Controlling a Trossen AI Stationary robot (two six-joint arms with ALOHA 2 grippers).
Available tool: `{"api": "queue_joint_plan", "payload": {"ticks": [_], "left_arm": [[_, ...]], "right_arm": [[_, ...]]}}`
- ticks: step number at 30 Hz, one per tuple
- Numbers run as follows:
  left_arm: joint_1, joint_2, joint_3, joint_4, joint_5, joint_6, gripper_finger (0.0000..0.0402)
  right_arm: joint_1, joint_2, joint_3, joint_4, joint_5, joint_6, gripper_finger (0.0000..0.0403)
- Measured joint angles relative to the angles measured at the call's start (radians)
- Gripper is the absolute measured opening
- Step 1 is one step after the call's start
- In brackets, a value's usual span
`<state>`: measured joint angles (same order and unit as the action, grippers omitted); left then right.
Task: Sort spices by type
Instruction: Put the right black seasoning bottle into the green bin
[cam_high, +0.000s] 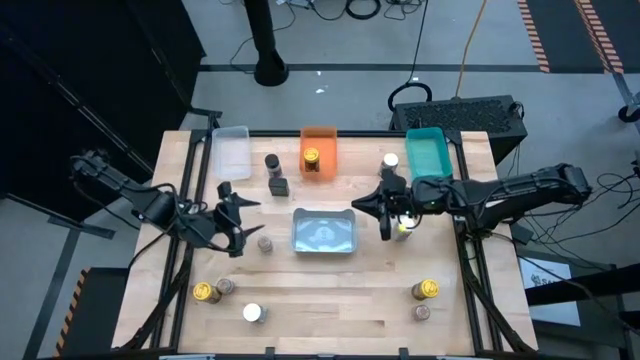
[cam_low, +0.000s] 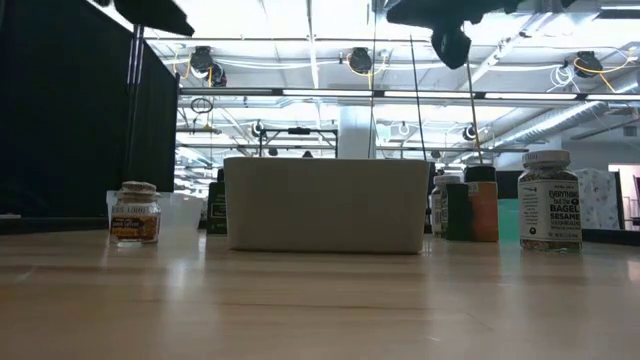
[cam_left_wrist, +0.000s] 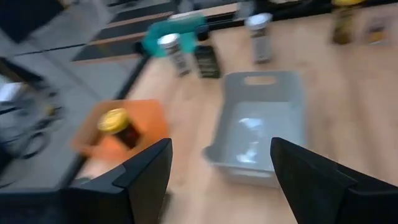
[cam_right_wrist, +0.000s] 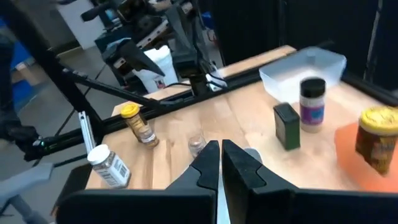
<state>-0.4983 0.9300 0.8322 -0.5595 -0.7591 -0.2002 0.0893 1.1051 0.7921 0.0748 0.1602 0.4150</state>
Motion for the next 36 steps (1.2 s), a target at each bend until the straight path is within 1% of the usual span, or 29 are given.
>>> {"api": "queue_joint_plan", "payload": {"ticks": [3,7,9,14,18,22,24,34,36], "left_arm": [[0.014,0.0,0.0,-0.06,-0.052,-0.003,0.0279],[0.035,0.0,0.0,-0.122,-0.082,-0.003,0.0279],[0.041,0.0,0.0,-0.135,-0.101,-0.004,0.0279],[0.044,0.0,0.0,-0.14,-0.141,0.007,0.0279],[0.044,0.001,0.0,-0.14,-0.14,0.039,0.0279],[0.044,0.001,0.0,-0.14,-0.139,0.05,0.0279],[0.044,0.001,0.0,-0.14,-0.139,0.054,0.0279],[0.044,0.001,0.0,-0.162,-0.135,0.071,0.0279],[0.044,0.001,0.0,-0.162,-0.135,0.087,0.0279]], "right_arm": [[-0.005,0.009,0.0,-0.016,-0.002,0.019,0.0],[-0.001,0.018,0.0,-0.012,-0.007,0.076,0.0],[-0.002,0.02,0.0,-0.001,-0.006,0.099,0.0],[-0.002,0.026,0.0,0.033,-0.006,0.075,0.0],[-0.003,0.026,0.0,0.044,0.002,0.098,0.0],[-0.02,0.025,-0.001,0.137,0.02,0.12,0.0],[-0.021,0.019,-0.001,0.164,0.024,0.087,0.0],[-0.027,0.017,-0.001,0.177,0.032,-0.011,0.0],[-0.032,0.017,-0.001,0.192,0.033,0.043,0.0]]}}
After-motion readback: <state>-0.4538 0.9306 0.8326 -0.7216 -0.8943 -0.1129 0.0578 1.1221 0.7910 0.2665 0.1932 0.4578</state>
